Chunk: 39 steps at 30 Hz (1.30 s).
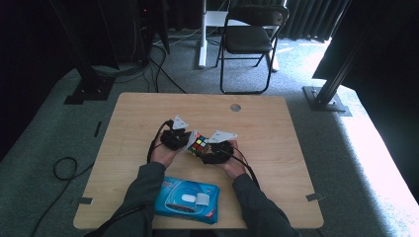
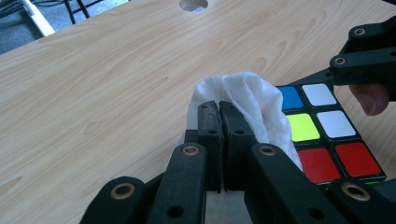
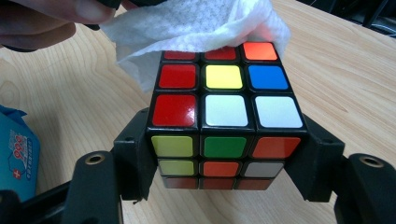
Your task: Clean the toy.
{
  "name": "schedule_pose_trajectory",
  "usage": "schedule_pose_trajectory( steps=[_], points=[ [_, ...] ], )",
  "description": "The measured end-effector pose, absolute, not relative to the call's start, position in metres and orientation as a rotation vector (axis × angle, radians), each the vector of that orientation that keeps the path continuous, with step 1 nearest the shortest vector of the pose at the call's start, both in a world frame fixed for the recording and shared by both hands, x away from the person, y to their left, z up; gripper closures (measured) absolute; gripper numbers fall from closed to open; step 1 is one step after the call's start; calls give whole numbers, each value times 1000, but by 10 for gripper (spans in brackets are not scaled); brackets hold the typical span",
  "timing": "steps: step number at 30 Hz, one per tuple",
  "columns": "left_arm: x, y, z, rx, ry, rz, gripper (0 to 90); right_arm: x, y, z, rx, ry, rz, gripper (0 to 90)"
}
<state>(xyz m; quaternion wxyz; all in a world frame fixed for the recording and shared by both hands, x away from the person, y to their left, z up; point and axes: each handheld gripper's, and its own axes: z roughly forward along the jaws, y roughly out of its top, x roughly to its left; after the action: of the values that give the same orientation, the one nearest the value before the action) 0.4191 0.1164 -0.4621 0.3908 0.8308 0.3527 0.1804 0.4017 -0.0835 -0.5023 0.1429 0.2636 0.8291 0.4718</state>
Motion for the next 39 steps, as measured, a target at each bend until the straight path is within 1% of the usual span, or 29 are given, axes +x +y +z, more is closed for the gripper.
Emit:
schedule_pose_trajectory(
  steps=[4, 15, 18, 19, 21, 28, 39],
  points=[
    [420, 117, -463, 2123, 919, 479, 882, 401, -84, -501, 743, 2391, 1375, 343],
    [419, 120, -464, 2133, 889, 452, 885, 402, -86, -494, 731, 2377, 1399, 343],
    [420, 123, -467, 2122, 884, 405, 886, 403, -89, -492, 744, 2370, 1408, 343],
    [421, 126, -469, 2095, 884, 356, 886, 403, -90, -492, 743, 2369, 1411, 343],
    [422, 128, -472, 2093, 878, 333, 886, 403, -91, -492, 742, 2368, 1408, 343],
    [419, 130, -476, 2106, 876, 336, 886, 405, -94, -491, 761, 2350, 1411, 343],
    [412, 131, -464, 2076, 854, 355, 885, 406, -95, -492, 777, 2354, 1412, 343]
  ],
)
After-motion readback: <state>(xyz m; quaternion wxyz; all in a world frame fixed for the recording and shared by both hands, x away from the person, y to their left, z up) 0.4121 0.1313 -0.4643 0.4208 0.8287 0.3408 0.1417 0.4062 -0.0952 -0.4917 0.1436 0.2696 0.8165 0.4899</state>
